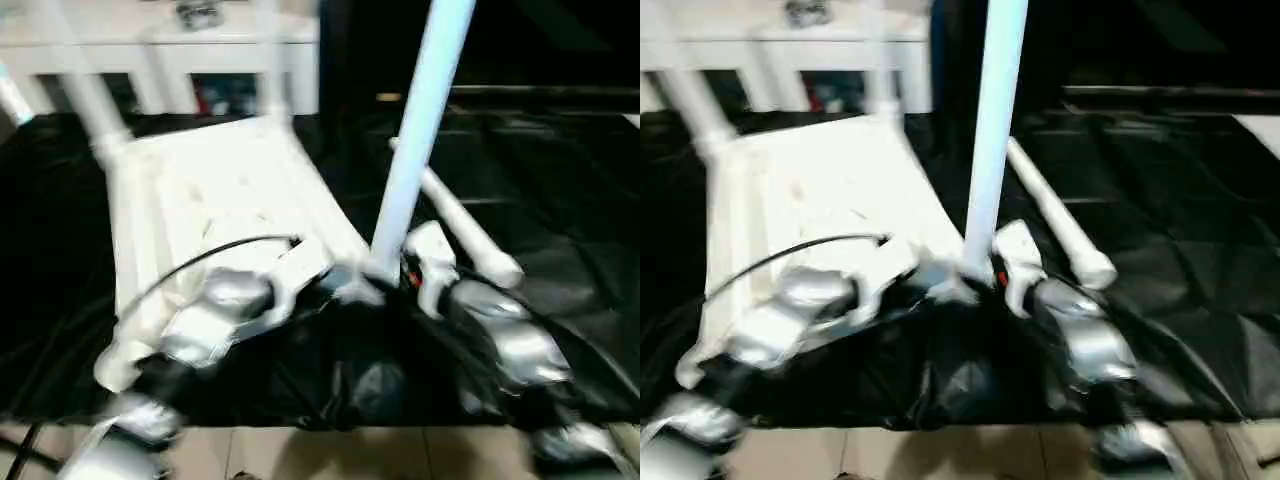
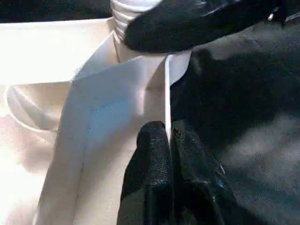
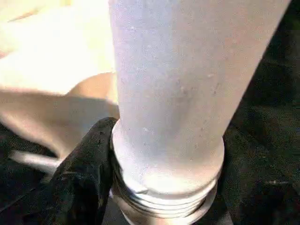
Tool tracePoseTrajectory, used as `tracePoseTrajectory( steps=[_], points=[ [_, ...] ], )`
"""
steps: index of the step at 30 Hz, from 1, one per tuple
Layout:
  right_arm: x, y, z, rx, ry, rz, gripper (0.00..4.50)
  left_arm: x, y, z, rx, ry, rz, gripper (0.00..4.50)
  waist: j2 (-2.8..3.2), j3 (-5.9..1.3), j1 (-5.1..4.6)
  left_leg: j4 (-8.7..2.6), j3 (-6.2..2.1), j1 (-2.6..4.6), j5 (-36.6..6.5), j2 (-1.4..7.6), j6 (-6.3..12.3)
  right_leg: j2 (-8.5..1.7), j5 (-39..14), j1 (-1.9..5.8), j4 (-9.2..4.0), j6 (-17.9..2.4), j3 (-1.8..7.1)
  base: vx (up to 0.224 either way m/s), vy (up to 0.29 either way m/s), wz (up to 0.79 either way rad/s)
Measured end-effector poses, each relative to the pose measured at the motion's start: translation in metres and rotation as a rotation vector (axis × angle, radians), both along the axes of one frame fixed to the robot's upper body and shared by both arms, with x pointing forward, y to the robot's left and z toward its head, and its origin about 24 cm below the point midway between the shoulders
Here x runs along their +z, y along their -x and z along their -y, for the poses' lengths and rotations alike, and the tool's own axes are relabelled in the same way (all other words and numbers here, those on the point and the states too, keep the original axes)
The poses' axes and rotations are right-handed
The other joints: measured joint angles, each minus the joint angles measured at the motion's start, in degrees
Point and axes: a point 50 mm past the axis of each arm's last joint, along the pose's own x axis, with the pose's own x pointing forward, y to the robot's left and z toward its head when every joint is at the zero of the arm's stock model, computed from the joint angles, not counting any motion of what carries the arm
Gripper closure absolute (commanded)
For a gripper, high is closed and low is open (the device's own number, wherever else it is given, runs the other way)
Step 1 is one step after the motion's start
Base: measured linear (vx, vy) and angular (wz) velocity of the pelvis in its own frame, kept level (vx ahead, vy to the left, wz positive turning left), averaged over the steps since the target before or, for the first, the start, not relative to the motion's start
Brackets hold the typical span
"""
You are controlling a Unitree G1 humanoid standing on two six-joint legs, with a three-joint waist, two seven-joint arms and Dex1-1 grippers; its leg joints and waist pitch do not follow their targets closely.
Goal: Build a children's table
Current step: Rotate leg to tighten
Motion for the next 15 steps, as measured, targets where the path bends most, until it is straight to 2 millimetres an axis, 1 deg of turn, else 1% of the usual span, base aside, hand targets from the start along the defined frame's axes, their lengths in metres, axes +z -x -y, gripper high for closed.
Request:
tracePoseTrajectory(
  steps=[3, 5, 7, 8, 9, 10, 11, 12, 14, 15],
  points=[
    [0.0, -0.014, -0.013, -0.157, 0.003, 0.003, 1.78, 0.0, -0.007, 0.013, 0.098, 0.003, 0.018, 4.5, 0.0, 0.0, -0.63, -0.03, 0.0, -0.02, 0.0, -0.01, -0.03, 0.0, 0.0, -0.01, -0.01, 0.0, -0.02, 0.0, 0.0, 0.0],
    [0.0, -0.018, -0.017, -0.205, -0.003, 0.003, 1.78, 0.0, -0.009, 0.019, 0.127, 0.003, 0.029, 4.5, 0.02, -0.02, -0.69, -0.03, 0.0, -0.05, 0.0, -0.01, -0.03, 0.0, 0.0, 0.0, -0.05, 0.0, -0.03, 0.0, 0.0, 0.0],
    [0.0, -0.019, -0.018, -0.221, -0.013, 0.008, 1.78, 0.001, -0.009, 0.02, 0.134, 0.005, 0.033, 4.5, 0.01, -0.03, -0.56, -0.04, 0.01, -0.08, 0.0, -0.01, -0.02, 0.0, 0.0, 0.0, -0.1, 0.1, -0.05, 0.0, 0.0, 0.0],
    [0.0, -0.019, -0.018, -0.223, -0.018, 0.01, 1.43, 0.001, -0.009, 0.02, 0.134, 0.004, 0.034, 4.5, 0.01, -0.04, -0.53, -0.04, 0.01, -0.08, 0.0, -0.01, -0.01, 0.0, 0.0, 0.0, -0.11, 0.1, -0.04, 0.0, 0.0, 0.0],
    [-0.001, -0.019, -0.019, -0.224, -0.023, 0.01, 1.22, 0.001, -0.009, 0.021, 0.133, 0.002, 0.036, 4.5, -0.01, -0.05, -0.54, -0.04, 0.02, -0.09, 0.0, -0.01, 0.0, 0.0, 0.0, 0.0, -0.13, 0.1, -0.05, 0.0, 0.0, 0.0],
    [0.0, -0.019, -0.019, -0.222, -0.039, 0.007, 1.22, 0.001, -0.009, 0.021, 0.13, 0.001, 0.039, 4.5, -0.01, -0.05, -0.55, -0.04, 0.02, -0.1, 0.0, -0.01, 0.0, 0.0, 0.0, 0.0, -0.13, 0.1, -0.05, 0.0, 0.0, 0.0],
    [0.0, -0.019, -0.018, -0.222, -0.066, -0.004, 1.03, 0.001, -0.009, 0.021, 0.124, 0.003, 0.04, 4.5, 0.0, -0.04, -0.5, -0.04, 0.03, -0.1, 0.0, -0.02, 0.0, -0.03, 0.0, 0.0, -0.13, 0.1, -0.05, 0.0, 0.0, 0.0],
    [-0.001, -0.019, -0.017, -0.22, -0.082, -0.012, 1.03, 0.001, -0.009, 0.021, 0.116, 0.005, 0.039, 4.5, 0.01, -0.03, -0.39, -0.05, 0.04, -0.1, 0.0, -0.02, 0.0, -0.03, 0.0, 0.0, -0.13, 0.1, -0.05, 0.0, 0.0, 0.0],
    [-0.001, -0.019, -0.017, -0.205, -0.085, -0.012, 0.82, 0.001, -0.008, 0.02, 0.103, 0.004, 0.043, 4.5, 0.01, -0.03, -0.34, -0.08, 0.03, -0.09, 0.0, -0.02, 0.0, -0.03, 0.0, 0.0, -0.12, 0.1, -0.06, 0.0, 0.0, 0.0],
    [0.0, -0.019, -0.016, -0.192, -0.076, -0.008, 0.82, 0.001, -0.008, 0.019, 0.091, 0.003, 0.046, 4.5, 0.01, -0.03, -0.23, -0.11, 0.03, -0.09, 0.0, -0.02, 0.0, -0.03, 0.0, -0.01, -0.12, 0.1, -0.07, 0.0, 0.0, 0.0]
  ],
)
